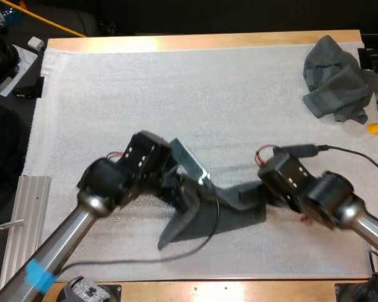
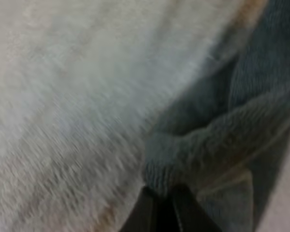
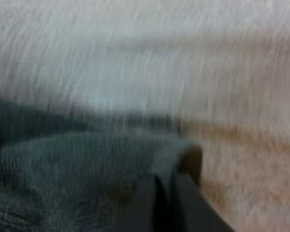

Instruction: Pick towel from pile, fold and stack

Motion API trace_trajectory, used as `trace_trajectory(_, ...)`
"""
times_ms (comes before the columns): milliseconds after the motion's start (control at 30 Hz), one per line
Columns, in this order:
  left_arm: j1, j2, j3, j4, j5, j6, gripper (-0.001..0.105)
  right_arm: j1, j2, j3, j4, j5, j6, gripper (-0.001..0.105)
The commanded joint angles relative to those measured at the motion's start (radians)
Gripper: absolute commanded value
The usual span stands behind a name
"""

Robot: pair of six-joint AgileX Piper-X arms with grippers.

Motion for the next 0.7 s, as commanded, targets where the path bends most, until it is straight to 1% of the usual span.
trace_trajectory(0, 0.066, 0.064, 0.011, -0.1, 0.0, 0.01, 0.0, -0.072, 0.087, 0.007, -0.103, -0.018, -0.013, 0.0)
trace_trajectory(67, 0.108, 0.108, 0.012, -0.141, 0.012, 0.017, 0.0, -0.118, 0.134, 0.008, -0.151, -0.049, -0.013, 0.0)
trace_trajectory(133, 0.105, 0.105, 0.008, -0.128, 0.011, 0.023, 0.0, -0.111, 0.122, 0.002, -0.148, -0.061, -0.006, 0.001)
trace_trajectory(233, 0.225, 0.218, 0.012, -0.231, 0.092, 0.035, 0.0, -0.222, 0.22, 0.0, -0.257, -0.17, 0.041, 0.001)
trace_trajectory(267, 0.256, 0.258, 0.011, -0.267, 0.117, 0.033, 0.0, -0.252, 0.253, 0.0, -0.29, -0.2, 0.064, 0.001)
trace_trajectory(333, 0.292, 0.312, 0.012, -0.316, 0.139, 0.03, 0.0, -0.287, 0.296, 0.001, -0.336, -0.229, 0.091, 0.001)
trace_trajectory(533, 0.342, 0.401, 0.009, -0.414, 0.167, 0.022, 0.0, -0.329, 0.376, 0.001, -0.437, -0.248, 0.138, 0.0)
trace_trajectory(633, 0.351, 0.421, 0.008, -0.456, 0.171, 0.018, 0.0, -0.337, 0.398, 0.0, -0.489, -0.251, 0.156, 0.001)
trace_trajectory(667, 0.352, 0.423, 0.005, -0.466, 0.17, 0.02, 0.002, -0.34, 0.402, -0.002, -0.502, -0.249, 0.166, 0.008)
